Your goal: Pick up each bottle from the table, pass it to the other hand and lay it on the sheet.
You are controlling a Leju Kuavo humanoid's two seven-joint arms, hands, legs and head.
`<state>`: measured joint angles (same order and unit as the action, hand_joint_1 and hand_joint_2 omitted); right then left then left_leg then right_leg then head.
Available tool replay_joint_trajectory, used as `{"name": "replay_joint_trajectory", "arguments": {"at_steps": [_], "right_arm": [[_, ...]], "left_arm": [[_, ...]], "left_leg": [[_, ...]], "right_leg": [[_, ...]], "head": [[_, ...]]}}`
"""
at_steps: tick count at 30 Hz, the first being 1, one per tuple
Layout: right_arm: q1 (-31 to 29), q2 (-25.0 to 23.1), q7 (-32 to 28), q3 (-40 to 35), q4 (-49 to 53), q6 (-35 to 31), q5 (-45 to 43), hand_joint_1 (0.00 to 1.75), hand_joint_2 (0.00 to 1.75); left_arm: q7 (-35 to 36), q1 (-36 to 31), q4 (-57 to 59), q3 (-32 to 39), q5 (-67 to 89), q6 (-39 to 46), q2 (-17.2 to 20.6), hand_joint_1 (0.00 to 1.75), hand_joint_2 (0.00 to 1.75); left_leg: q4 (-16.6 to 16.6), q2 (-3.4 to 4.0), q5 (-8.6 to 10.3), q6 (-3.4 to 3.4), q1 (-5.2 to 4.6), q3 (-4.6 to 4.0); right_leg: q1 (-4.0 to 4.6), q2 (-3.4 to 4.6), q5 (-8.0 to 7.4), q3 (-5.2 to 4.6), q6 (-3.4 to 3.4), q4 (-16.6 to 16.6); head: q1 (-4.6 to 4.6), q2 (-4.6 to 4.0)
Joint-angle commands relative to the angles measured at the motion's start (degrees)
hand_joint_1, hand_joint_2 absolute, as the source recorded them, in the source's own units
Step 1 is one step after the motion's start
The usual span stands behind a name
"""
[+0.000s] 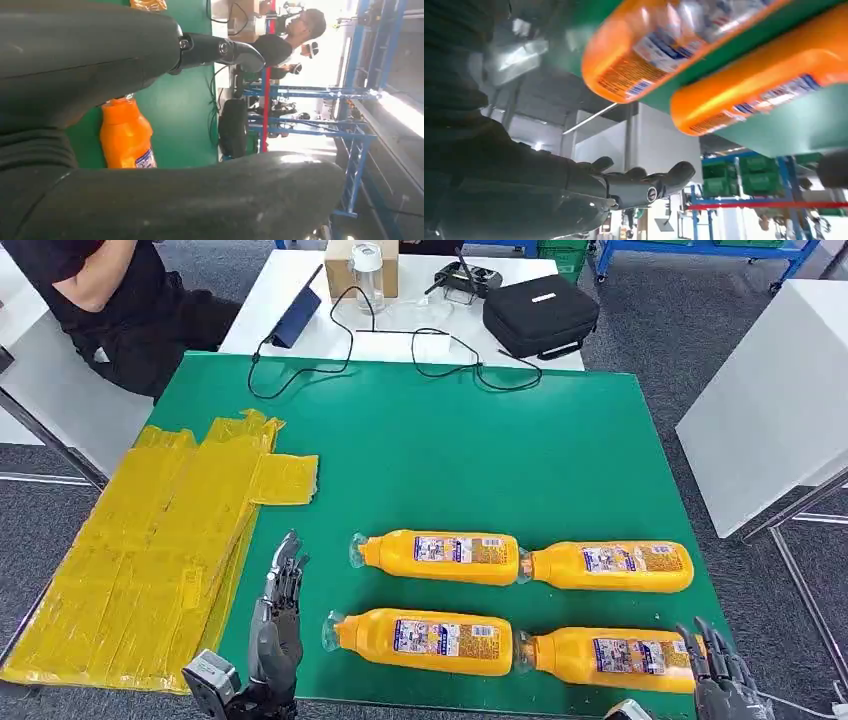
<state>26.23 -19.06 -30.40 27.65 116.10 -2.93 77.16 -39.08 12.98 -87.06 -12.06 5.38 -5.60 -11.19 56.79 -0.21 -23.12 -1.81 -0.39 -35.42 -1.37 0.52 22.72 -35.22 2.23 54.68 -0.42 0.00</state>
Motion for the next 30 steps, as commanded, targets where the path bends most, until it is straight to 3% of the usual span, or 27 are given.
{"name": "replay_joint_trajectory", "arguments": {"at_steps": [1,13,30], "right_arm": [[-0.48,-0.94,0.19,2.23,-2.38,0.44,0.62,0.00,1.75],[-0.39,-0.94,4.73,0.83,-1.42,2.46,4.04,0.00,1.75],[-3.38,-0.80,3.57,1.03,-3.87,3.77,8.38,0.00,1.75]], "left_arm": [[-0.92,-0.82,3.55,0.44,-0.18,-0.07,1.55,0.00,0.00],[-0.92,-2.33,5.46,-1.97,-1.11,0.24,2.69,0.00,0.00],[-0.92,-3.70,7.62,-4.21,-2.74,1.56,4.47,0.00,0.00]], "left_leg": [[-0.05,0.00,-0.02,0.08,0.03,0.12],[-0.02,-0.02,-0.12,0.16,0.05,0.30],[-0.07,0.00,-0.02,0.10,0.03,0.18]], "right_leg": [[0.03,-0.04,0.02,0.11,-0.09,-0.05],[0.07,-0.09,0.11,0.29,-0.17,-0.01],[0.04,-0.04,0.01,0.17,-0.10,-0.07]], "head": [[-0.02,0.00],[-0.02,0.00],[-0.02,0.00]]}}
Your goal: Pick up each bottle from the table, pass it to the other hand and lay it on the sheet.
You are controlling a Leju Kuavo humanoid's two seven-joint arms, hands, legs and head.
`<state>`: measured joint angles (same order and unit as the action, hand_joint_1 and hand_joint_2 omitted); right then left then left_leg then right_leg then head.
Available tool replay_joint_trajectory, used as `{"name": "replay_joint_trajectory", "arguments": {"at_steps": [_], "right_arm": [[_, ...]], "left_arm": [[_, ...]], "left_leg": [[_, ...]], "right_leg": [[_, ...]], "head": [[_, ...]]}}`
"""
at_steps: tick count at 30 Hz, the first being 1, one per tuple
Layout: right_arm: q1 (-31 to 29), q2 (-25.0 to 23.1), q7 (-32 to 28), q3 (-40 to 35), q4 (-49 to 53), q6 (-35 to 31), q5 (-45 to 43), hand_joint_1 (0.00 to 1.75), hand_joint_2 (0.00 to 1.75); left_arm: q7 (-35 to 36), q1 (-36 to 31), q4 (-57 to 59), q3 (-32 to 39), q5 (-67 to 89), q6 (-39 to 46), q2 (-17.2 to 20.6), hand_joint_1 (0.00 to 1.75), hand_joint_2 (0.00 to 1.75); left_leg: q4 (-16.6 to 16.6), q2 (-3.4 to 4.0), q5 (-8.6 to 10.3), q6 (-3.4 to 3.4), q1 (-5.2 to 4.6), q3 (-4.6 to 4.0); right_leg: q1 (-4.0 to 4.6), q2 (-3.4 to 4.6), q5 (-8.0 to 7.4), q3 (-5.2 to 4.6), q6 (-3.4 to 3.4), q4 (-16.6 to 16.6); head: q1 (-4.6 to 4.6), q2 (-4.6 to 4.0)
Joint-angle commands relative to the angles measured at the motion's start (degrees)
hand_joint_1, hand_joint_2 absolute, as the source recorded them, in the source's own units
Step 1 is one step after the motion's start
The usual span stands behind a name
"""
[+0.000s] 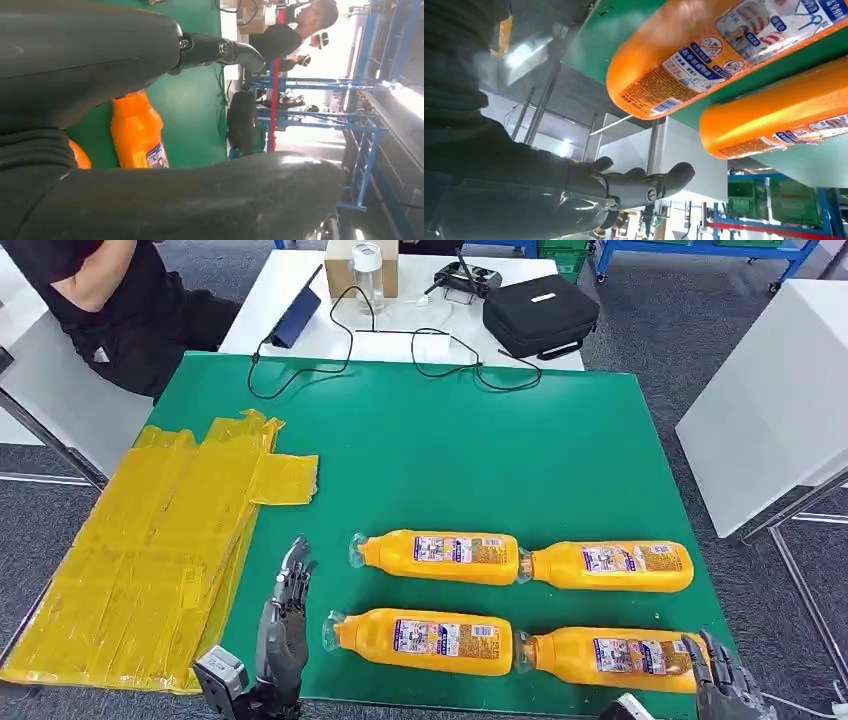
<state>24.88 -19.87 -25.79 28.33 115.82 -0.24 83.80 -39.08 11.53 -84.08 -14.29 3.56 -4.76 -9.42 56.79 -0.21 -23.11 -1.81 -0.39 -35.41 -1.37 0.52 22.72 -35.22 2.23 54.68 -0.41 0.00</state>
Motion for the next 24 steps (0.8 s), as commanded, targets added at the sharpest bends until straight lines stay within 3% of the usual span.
{"name": "replay_joint_trajectory", "arguments": {"at_steps": [1,7,16,24], "right_arm": [[-2.12,0.04,-1.12,0.12,-3.73,1.02,1.81,0.00,1.75],[-2.31,1.37,-0.94,-2.13,-5.14,0.94,2.43,0.00,1.75],[-2.41,5.55,3.94,-6.91,-7.01,2.63,3.83,0.00,1.75],[-2.53,5.83,4.15,-7.03,-7.17,2.69,3.88,0.00,1.75]], "left_arm": [[-0.92,-2.29,4.59,-1.97,-1.10,0.92,2.83,0.00,0.00],[-0.92,-1.84,3.70,-1.94,-1.64,1.73,3.29,0.00,0.00],[-0.90,-1.40,2.24,0.06,-1.95,1.71,3.01,0.00,0.00],[-0.85,-1.62,2.23,0.22,-1.94,1.70,2.93,0.00,0.00]], "left_leg": [[-0.07,-0.01,-0.04,0.11,0.03,0.22],[-0.06,0.05,-0.05,0.11,0.04,0.19],[-0.02,0.12,-0.11,0.13,0.07,0.25],[-0.02,0.08,-0.11,0.14,0.07,0.27]], "right_leg": [[0.04,-0.05,0.03,0.22,-0.12,-0.07],[0.05,0.01,0.02,0.18,-0.11,-0.07],[0.08,0.07,0.03,0.25,-0.14,-0.07],[0.08,0.02,0.05,0.28,-0.15,-0.05]], "head": [[-0.02,0.00],[-0.02,0.00],[0.00,0.00],[-0.02,0.00]]}}
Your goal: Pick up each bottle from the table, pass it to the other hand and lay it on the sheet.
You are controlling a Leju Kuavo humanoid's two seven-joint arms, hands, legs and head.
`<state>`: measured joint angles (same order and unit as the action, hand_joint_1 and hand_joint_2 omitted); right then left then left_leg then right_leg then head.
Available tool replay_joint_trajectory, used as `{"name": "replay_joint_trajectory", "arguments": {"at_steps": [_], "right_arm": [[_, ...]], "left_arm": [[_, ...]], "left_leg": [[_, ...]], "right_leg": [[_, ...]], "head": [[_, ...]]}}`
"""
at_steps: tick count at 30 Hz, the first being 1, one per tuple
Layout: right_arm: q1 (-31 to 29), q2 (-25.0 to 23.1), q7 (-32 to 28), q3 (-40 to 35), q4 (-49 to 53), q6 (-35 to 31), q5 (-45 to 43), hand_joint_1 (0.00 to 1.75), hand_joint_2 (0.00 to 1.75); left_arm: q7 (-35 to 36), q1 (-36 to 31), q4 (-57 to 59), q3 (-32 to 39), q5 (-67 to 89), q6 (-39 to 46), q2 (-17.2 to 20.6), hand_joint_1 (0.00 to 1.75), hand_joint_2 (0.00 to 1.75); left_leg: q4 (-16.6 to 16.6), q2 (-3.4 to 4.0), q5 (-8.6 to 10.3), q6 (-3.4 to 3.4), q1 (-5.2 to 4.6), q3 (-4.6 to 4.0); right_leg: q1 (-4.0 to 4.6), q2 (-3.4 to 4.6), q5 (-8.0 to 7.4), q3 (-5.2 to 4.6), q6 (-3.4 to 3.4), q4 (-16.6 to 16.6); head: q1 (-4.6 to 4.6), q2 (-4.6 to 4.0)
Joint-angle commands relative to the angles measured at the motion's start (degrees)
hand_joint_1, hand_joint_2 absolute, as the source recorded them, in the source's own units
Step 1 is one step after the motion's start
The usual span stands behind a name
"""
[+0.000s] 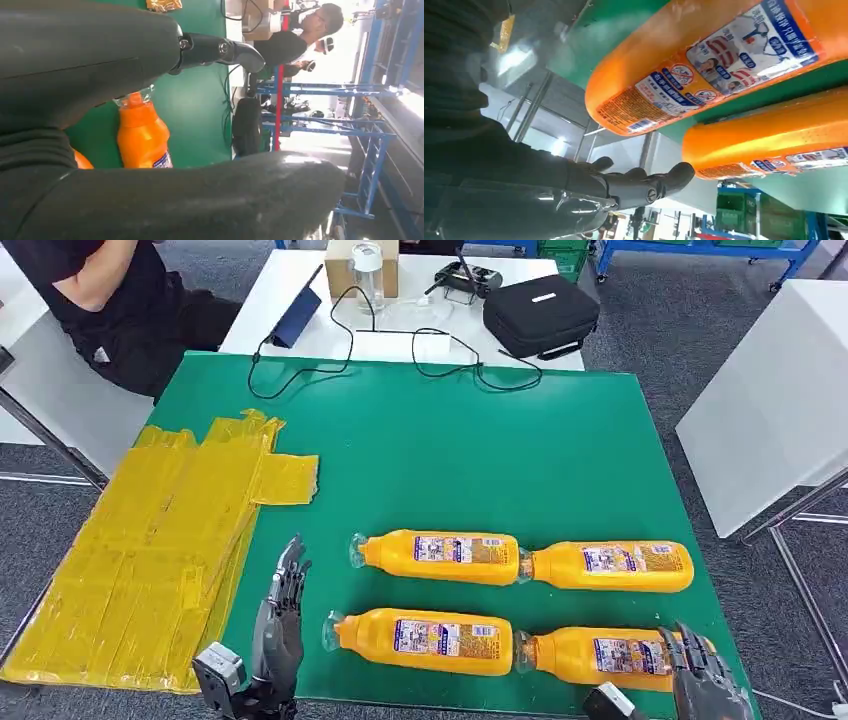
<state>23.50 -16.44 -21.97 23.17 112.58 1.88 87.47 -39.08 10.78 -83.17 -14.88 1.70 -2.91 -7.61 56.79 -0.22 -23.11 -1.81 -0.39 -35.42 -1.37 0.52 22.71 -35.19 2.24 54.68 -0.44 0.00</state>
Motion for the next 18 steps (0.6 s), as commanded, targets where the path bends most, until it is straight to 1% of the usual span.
{"name": "replay_joint_trajectory", "arguments": {"at_steps": [1,4,5,6,8,9,10,11,12,18], "right_arm": [[-1.14,2.40,0.33,-1.87,-3.93,0.57,0.21,0.00,1.75],[-0.85,3.03,0.89,-2.33,-3.99,0.66,0.35,0.00,1.75],[-0.68,4.12,1.55,-2.72,-4.32,1.14,0.16,0.00,1.75],[-0.51,4.69,1.77,-2.73,-4.57,1.24,0.12,0.00,1.75],[-0.40,4.98,1.88,-2.68,-4.66,1.30,-0.01,0.00,1.75],[-0.45,5.28,2.01,-2.65,-4.90,1.38,0.04,0.00,1.75],[-0.49,5.54,2.34,-2.85,-4.97,1.65,0.22,0.00,1.75],[-0.57,5.76,2.62,-3.02,-5.11,1.93,0.55,0.00,1.75],[-0.67,5.97,2.84,-3.27,-5.23,2.21,0.90,0.00,1.75],[-0.97,6.95,4.02,-4.10,-5.77,2.83,1.75,0.00,1.75]], "left_arm": [[-0.85,-0.87,1.32,0.81,-0.08,-0.15,1.11,0.00,0.00],[-0.86,-0.81,1.58,0.99,-0.07,-0.19,0.95,0.00,0.00],[-0.86,-0.86,1.69,1.24,-0.09,-0.28,1.00,0.00,0.00],[-0.86,-0.94,1.80,1.31,-0.10,-0.33,1.09,0.00,0.00],[-0.86,-0.92,1.91,1.42,-0.12,-0.39,1.15,0.00,0.00],[-0.86,-0.79,1.84,1.56,-0.12,-0.48,1.10,0.00,0.00],[-0.81,-0.59,1.62,1.80,-0.06,-0.55,0.90,0.00,0.00],[-0.76,-0.45,1.43,1.86,-0.01,-0.59,0.86,0.00,0.00],[-0.70,-0.30,1.22,1.86,0.07,-0.60,0.88,0.00,0.00],[-0.46,0.01,0.64,1.88,0.05,-0.74,0.95,0.00,0.00]], "left_leg": [[-0.03,0.05,-0.06,0.11,0.06,0.17],[-0.03,0.07,-0.07,0.10,0.06,0.19],[-0.04,0.04,-0.05,0.09,0.04,0.15],[-0.01,0.07,-0.14,0.15,0.08,0.31],[-0.03,0.05,-0.08,0.11,0.07,0.23],[0.05,0.10,-0.25,0.22,0.10,0.47],[-0.04,0.02,-0.06,0.10,0.05,0.19],[-0.02,0.04,-0.11,0.13,0.07,0.26],[-0.03,0.04,-0.06,0.09,0.05,0.16],[0.04,0.15,-0.23,0.21,0.08,0.42]], "right_leg": [[0.07,0.01,0.02,0.16,-0.12,-0.06],[0.07,0.03,0.03,0.18,-0.11,-0.06],[0.05,0.00,0.02,0.14,-0.09,-0.06],[0.10,0.01,0.08,0.29,-0.16,-0.06],[0.08,0.00,0.04,0.22,-0.12,-0.08],[0.12,0.01,0.17,0.43,-0.23,-0.01],[0.06,-0.02,0.03,0.18,-0.10,-0.07],[0.09,-0.02,0.07,0.25,-0.14,-0.06],[0.06,0.00,0.02,0.15,-0.10,-0.07],[0.11,0.07,0.14,0.37,-0.22,0.00]], "head": [[0.00,0.00],[0.00,0.00],[0.00,0.00],[0.02,0.00],[0.00,0.00],[0.00,0.00],[0.00,0.00],[0.00,0.00],[0.02,0.00],[0.02,0.00]]}}
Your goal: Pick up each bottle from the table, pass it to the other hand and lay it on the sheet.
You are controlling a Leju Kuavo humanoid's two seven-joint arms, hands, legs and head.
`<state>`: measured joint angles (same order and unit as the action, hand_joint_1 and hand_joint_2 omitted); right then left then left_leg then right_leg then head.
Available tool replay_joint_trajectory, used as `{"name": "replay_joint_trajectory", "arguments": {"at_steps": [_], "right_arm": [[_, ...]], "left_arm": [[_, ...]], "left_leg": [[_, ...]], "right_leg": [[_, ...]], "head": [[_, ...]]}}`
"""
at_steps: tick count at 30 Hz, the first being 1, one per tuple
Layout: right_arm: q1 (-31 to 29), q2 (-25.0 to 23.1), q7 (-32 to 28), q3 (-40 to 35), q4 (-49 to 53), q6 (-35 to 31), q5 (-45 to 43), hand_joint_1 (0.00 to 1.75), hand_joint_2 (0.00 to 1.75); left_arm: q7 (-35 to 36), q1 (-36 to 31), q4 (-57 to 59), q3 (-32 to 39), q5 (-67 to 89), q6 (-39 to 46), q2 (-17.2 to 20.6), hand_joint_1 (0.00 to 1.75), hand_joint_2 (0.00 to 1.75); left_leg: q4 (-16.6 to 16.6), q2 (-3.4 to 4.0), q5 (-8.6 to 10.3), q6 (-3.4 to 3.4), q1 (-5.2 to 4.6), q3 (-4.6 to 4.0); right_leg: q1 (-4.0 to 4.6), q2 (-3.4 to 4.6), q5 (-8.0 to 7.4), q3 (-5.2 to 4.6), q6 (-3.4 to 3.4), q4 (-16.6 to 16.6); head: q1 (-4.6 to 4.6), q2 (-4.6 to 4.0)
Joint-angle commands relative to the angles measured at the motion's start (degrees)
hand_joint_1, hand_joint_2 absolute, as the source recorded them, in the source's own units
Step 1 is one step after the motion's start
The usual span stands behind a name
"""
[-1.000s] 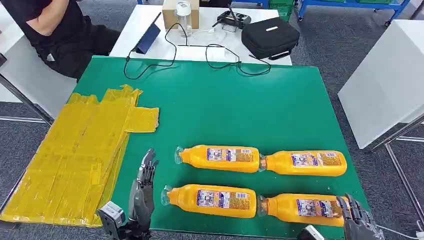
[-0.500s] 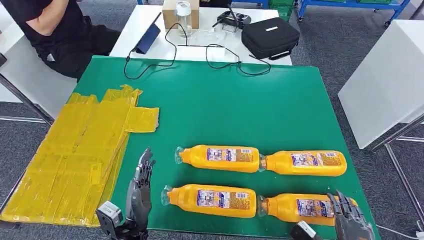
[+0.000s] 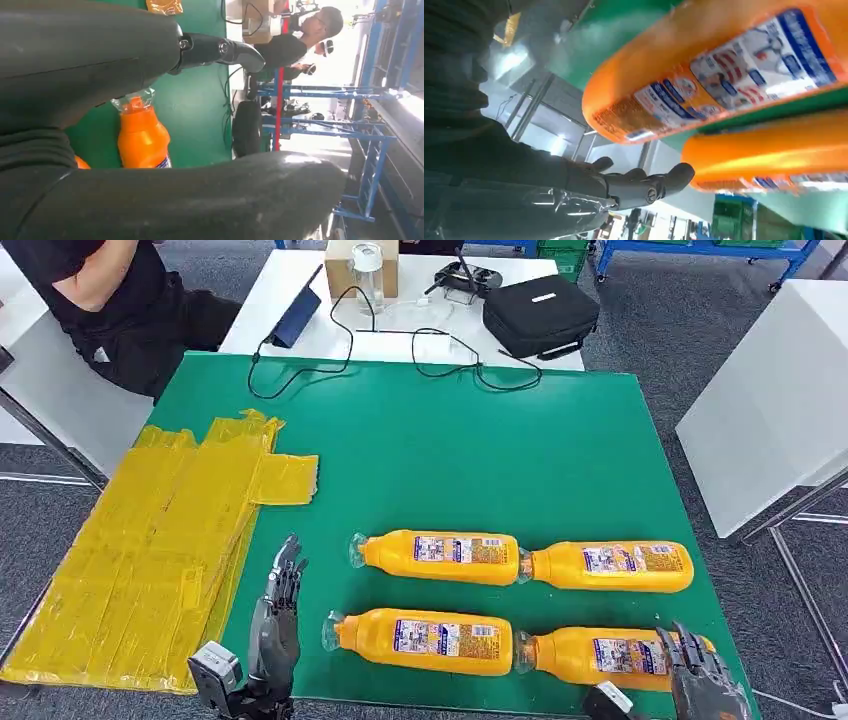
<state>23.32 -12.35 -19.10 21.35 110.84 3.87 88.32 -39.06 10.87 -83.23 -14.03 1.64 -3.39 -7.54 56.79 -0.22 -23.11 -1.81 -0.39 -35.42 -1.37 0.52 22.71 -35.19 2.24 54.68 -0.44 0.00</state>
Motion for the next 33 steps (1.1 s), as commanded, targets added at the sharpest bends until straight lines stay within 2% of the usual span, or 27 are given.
{"name": "replay_joint_trajectory", "arguments": {"at_steps": [1,5,13,19,22,27,33], "right_arm": [[-0.73,2.97,1.37,-2.33,-3.95,0.92,0.98,0.00,1.75],[0.29,3.32,2.67,-2.28,-2.48,2.19,1.46,0.00,1.75],[0.00,3.45,3.57,-1.89,-3.52,3.14,1.68,0.00,1.75],[0.44,6.00,4.43,-4.11,-4.84,3.18,1.68,0.00,1.75],[-0.24,8.92,5.67,-6.17,-6.61,1.96,1.06,0.00,1.75],[-0.43,9.12,5.67,-6.18,-6.64,1.96,1.06,0.00,1.75],[-2.36,13.01,8.41,-11.04,-9.44,1.39,-0.87,0.00,1.75]], "left_arm": [[-0.49,-0.11,0.74,1.00,0.11,-0.31,0.90,0.00,0.00],[-0.12,-0.77,0.88,1.22,-0.01,-0.59,0.85,0.00,0.00],[0.53,-2.81,2.88,1.17,0.11,-1.43,0.59,0.00,0.00],[0.51,-3.61,3.92,1.50,0.06,-1.78,1.18,0.00,0.00],[0.49,-3.41,3.41,1.76,-0.06,-1.84,1.36,0.00,0.00],[0.49,-3.46,3.39,1.88,-0.07,-1.83,1.49,0.00,0.00],[0.41,-2.28,1.98,2.85,-0.48,-1.78,1.37,0.00,0.00]], "left_leg": [[0.04,0.14,-0.23,0.20,0.09,0.41],[-0.01,0.02,-0.05,0.09,0.04,0.12],[0.00,-0.02,-0.13,0.16,0.06,0.29],[-0.05,0.02,-0.05,0.10,0.04,0.19],[-0.02,0.07,-0.14,0.17,0.08,0.34],[-0.05,0.05,-0.07,0.11,0.06,0.21],[-0.03,0.24,-0.15,0.16,0.08,0.35]], "right_leg": [[0.11,0.05,0.14,0.36,-0.22,0.01],[0.05,-0.02,0.03,0.11,-0.10,-0.03],[0.08,-0.08,0.11,0.27,-0.17,-0.02],[0.05,-0.03,0.02,0.17,-0.10,-0.07],[0.10,0.00,0.07,0.30,-0.17,-0.07],[0.07,0.01,0.02,0.20,-0.11,-0.08],[0.10,0.18,0.02,0.29,-0.16,-0.09]], "head": [[0.00,0.00],[0.00,0.00],[0.02,0.00],[0.02,0.00],[0.02,0.00],[0.02,0.00],[0.00,0.00]]}}
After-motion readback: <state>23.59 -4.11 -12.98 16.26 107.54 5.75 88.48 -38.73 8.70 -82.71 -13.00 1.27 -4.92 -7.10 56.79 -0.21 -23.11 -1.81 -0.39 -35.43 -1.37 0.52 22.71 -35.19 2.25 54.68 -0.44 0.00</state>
